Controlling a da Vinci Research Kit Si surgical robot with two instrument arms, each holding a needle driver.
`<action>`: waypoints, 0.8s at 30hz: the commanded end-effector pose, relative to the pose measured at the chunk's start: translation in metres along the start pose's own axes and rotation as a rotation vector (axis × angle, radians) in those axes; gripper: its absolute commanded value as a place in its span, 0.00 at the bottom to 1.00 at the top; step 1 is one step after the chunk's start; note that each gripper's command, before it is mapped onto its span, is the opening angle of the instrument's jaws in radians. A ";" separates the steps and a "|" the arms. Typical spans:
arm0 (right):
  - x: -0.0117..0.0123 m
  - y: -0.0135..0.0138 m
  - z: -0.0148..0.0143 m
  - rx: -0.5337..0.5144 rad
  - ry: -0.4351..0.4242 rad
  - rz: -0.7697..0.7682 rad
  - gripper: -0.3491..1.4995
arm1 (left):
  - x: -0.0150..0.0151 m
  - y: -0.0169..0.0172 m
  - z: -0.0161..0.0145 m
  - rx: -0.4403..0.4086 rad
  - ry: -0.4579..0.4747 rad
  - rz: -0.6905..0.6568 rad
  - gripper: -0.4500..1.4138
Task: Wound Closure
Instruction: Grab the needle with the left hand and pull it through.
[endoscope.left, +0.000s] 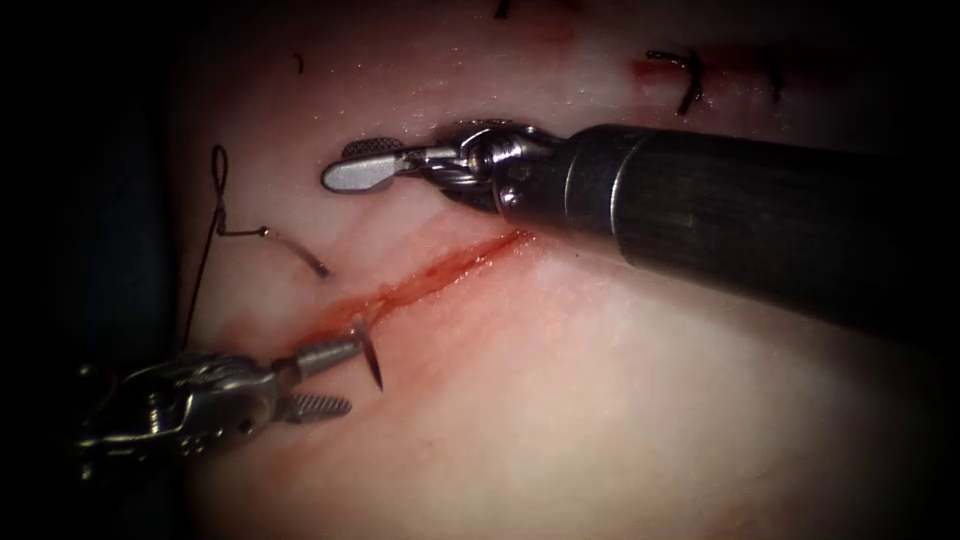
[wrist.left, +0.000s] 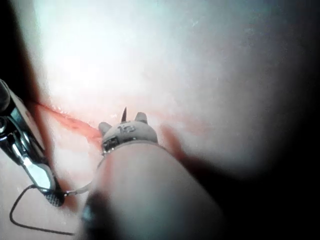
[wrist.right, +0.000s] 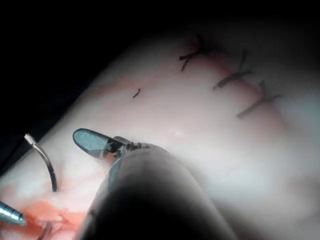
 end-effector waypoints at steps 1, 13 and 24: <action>0.0004 0.0000 0.0006 0.003 -0.002 -0.004 0.93 | 0.0000 0.0000 0.0008 0.031 -0.014 0.006 0.64; 0.0004 -0.0002 0.0005 0.003 -0.001 -0.025 0.91 | -0.0008 0.0002 0.0021 0.147 -0.037 -0.017 0.64; 0.0000 -0.0005 0.0005 0.006 0.000 -0.026 0.89 | -0.0005 0.0022 0.0048 0.133 0.023 0.024 0.65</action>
